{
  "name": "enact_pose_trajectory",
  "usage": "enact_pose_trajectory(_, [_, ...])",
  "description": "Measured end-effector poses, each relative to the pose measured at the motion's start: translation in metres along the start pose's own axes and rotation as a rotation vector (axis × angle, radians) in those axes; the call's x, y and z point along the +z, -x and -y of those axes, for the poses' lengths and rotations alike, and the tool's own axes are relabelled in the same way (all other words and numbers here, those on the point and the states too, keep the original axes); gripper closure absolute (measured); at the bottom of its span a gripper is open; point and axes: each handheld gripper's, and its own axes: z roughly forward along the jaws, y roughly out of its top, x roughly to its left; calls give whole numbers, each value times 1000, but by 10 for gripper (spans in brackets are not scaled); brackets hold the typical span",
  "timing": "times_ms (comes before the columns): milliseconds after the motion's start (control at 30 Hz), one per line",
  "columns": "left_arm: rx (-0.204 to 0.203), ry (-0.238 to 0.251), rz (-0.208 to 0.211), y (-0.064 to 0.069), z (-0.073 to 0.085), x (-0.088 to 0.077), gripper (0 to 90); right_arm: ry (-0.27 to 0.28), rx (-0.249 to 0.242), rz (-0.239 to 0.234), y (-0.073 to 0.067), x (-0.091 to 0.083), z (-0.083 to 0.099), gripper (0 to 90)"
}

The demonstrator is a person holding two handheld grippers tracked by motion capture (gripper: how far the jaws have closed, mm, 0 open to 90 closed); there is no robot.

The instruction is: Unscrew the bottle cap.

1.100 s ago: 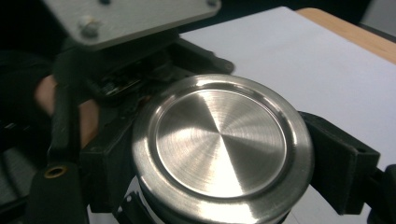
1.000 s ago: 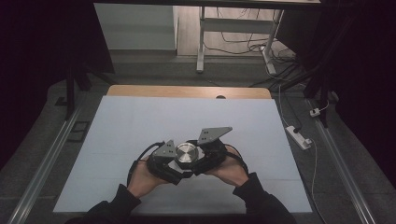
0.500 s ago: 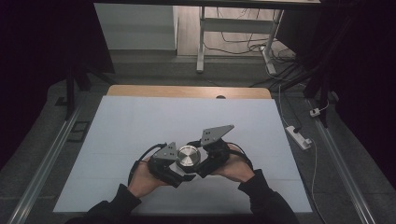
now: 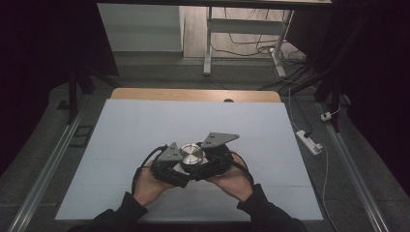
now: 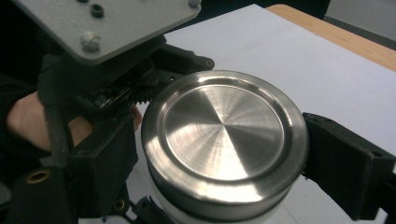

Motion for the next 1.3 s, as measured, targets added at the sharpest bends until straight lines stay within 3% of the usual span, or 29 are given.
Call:
enact_pose_trajectory(100, [3,1,-5,2,0,0,154,10,5,27,-2,3,1,171])
enact_pose_trajectory(267, [13,4,31,1,0,0,154,10,-9,8,-2,2,2,175])
enact_pose_trajectory(400, [37,24,109,0,0,-2,154,5,-63,-76,3,-2,2,177])
enact_pose_trajectory(533, [70,30,177,0,0,-3,153,2,-102,-191,11,-6,2,177])
enact_pose_trajectory(633, [97,25,206,2,0,-2,153,-7,-135,-264,16,-9,3,178])
enact_pose_trajectory(767, [113,16,212,4,-1,0,153,-15,-178,-306,19,-10,4,178])
enact_pose_trajectory(1033, [108,20,204,3,-1,-1,154,-9,-182,-309,20,-10,4,177])
enact_pose_trajectory(1100, [98,21,187,3,-1,-2,154,0,-169,-293,20,-10,4,172])
enact_pose_trajectory(1200, [86,11,146,2,0,-2,153,0,-112,-253,18,-11,1,93])
enact_pose_trajectory(1300, [61,3,108,1,0,0,154,-14,-64,-186,14,-11,-2,43])
